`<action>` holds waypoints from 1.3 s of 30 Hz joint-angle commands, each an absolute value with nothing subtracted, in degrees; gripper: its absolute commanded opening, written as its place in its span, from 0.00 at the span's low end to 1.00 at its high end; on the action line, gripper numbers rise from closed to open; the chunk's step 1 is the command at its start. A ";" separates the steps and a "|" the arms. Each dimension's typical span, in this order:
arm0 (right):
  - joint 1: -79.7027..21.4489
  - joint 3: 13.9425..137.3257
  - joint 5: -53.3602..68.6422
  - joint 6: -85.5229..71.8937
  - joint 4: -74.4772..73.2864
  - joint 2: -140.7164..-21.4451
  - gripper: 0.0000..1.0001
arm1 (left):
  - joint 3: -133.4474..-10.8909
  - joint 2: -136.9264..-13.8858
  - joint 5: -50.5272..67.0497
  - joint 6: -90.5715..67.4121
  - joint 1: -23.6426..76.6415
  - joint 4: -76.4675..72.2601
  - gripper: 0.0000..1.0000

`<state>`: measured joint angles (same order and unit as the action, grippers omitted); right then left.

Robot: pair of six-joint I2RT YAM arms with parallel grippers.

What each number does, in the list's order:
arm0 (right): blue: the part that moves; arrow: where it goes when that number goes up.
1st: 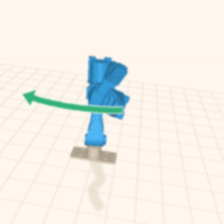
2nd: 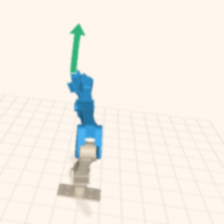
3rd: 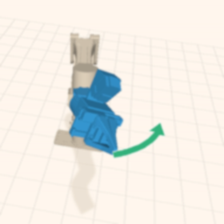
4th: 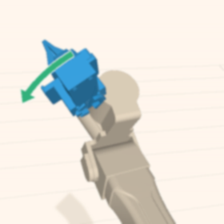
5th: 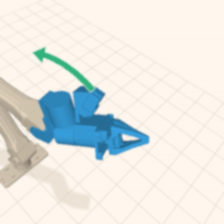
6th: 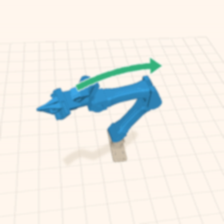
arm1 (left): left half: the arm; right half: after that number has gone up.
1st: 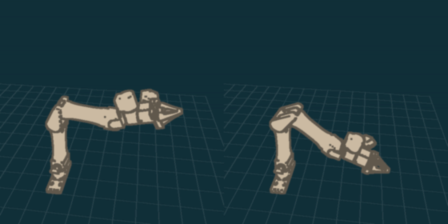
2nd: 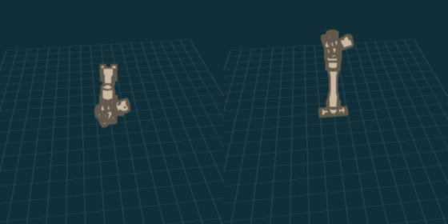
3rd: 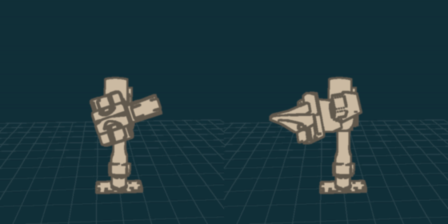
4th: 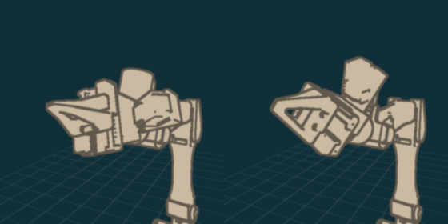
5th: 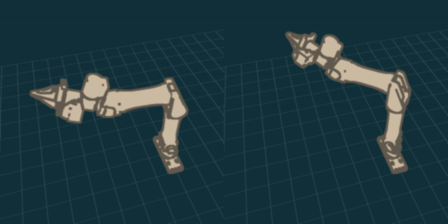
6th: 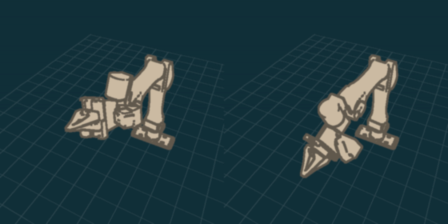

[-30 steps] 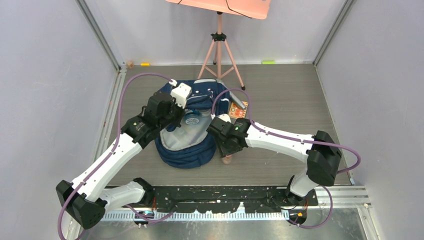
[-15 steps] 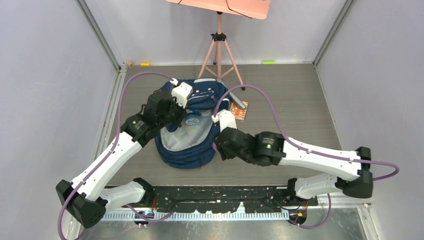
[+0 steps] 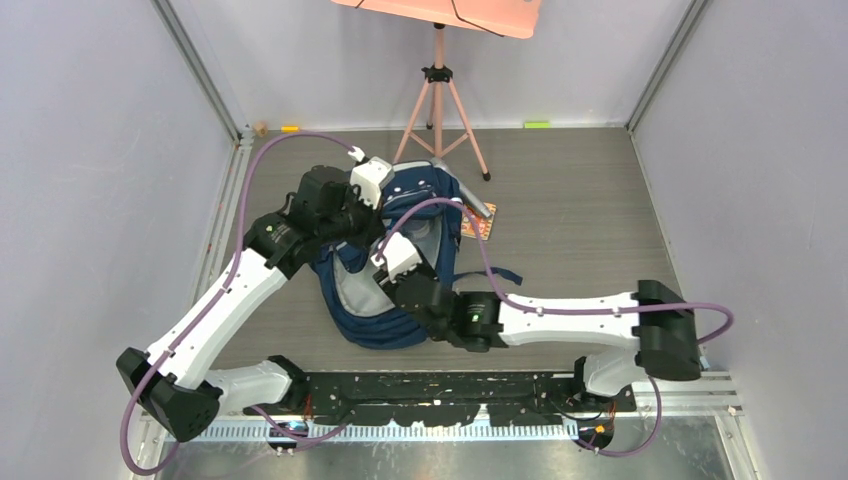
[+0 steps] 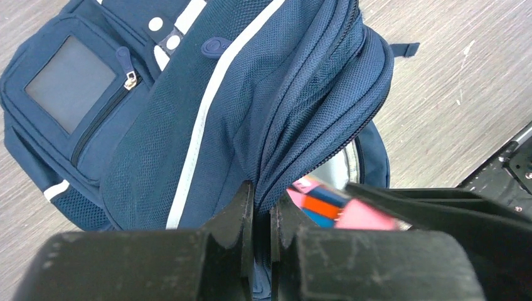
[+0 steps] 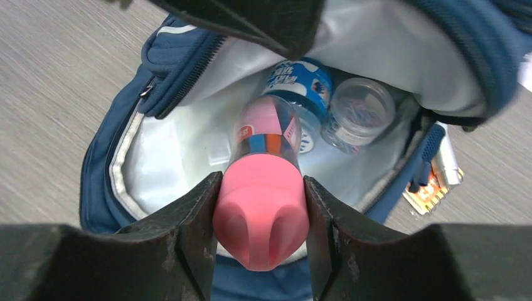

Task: Pack the student bag
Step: Place the stationery in the student bag.

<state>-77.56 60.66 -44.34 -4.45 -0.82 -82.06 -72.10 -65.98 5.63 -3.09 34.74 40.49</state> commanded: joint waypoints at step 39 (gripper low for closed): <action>-78.21 49.61 -48.53 -12.42 10.40 -80.45 0.97 | -74.58 -68.07 13.95 -10.14 33.76 31.17 0.00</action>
<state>-77.71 50.72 -49.12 -6.22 18.76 -89.84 -72.34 -68.07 9.02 -6.04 33.56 40.10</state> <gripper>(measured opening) 0.970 0.077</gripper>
